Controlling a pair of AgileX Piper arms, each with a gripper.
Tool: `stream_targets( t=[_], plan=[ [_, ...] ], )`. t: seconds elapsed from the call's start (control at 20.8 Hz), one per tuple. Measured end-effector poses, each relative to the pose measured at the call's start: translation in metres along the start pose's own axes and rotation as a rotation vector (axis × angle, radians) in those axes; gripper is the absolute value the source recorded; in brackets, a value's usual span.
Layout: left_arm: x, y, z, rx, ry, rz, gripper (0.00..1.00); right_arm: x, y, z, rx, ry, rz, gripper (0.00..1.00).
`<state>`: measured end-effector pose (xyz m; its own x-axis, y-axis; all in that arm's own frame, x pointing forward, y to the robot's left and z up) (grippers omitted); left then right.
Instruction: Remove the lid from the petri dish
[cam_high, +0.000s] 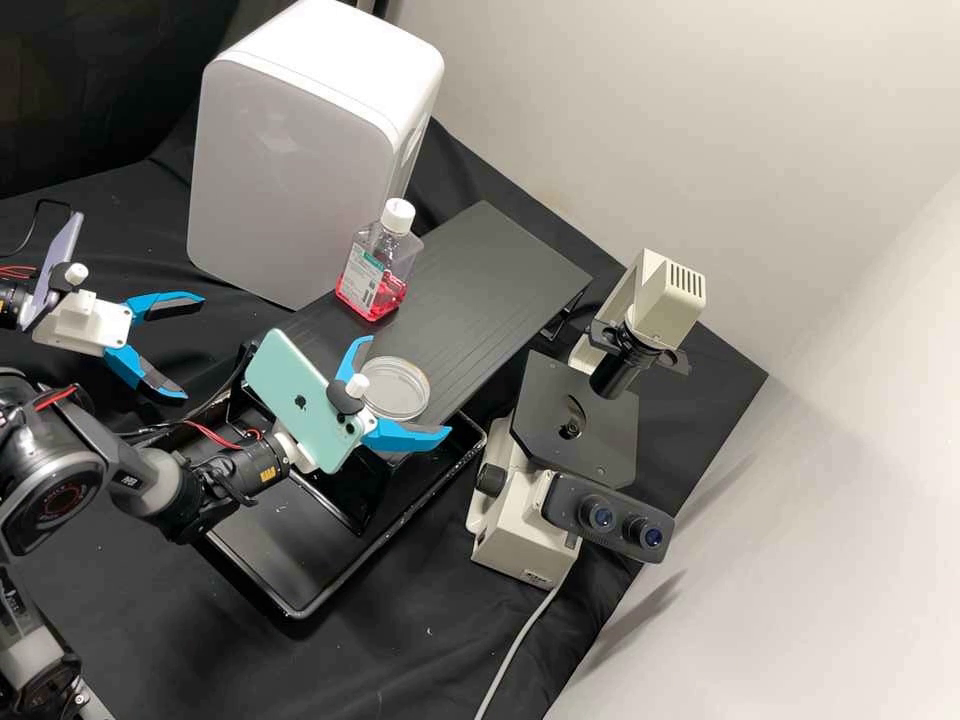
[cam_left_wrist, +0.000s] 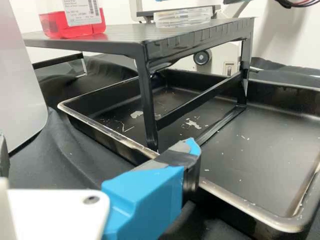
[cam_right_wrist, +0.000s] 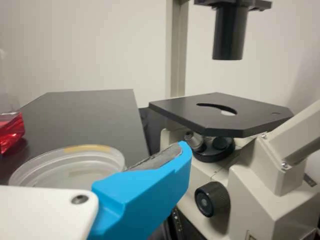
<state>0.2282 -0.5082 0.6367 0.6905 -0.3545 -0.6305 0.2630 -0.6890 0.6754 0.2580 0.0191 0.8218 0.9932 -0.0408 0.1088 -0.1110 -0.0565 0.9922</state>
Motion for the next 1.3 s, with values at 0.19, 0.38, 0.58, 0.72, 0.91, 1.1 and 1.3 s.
stream_targets(
  t=[0.19,0.38,0.58,0.72,0.91,1.1,1.3],
  plan=[
    [0.0000,0.0000,0.0000,0.000,0.000,0.000,1.00,0.0002,-0.0035,0.0013,-0.002,-0.015,-0.023,1.00],
    [0.0000,0.0000,0.0000,0.000,0.000,0.000,1.00,0.0006,-0.0049,0.0022,-0.004,-0.019,-0.028,1.00],
    [0.0000,0.0000,0.0000,0.000,0.000,0.000,1.00,0.0004,-0.0061,0.0012,-0.005,-0.016,-0.031,1.00],
    [0.0000,0.0000,0.0000,0.000,0.000,0.000,1.00,0.0004,-0.0063,0.0010,-0.005,-0.016,-0.032,1.00],
    [0.0001,-0.0001,0.0005,0.000,0.000,0.000,1.00,0.0004,-0.0062,0.0009,-0.005,-0.014,-0.031,0.00],
    [0.0003,-0.0003,0.0022,0.000,-0.005,-0.001,1.00,0.0004,-0.0062,0.0009,-0.005,-0.014,-0.031,0.00],
    [0.0003,-0.0003,0.0022,0.002,-0.005,-0.001,1.00,0.0004,-0.0062,0.0009,-0.005,-0.014,-0.031,0.00]
  ],
)
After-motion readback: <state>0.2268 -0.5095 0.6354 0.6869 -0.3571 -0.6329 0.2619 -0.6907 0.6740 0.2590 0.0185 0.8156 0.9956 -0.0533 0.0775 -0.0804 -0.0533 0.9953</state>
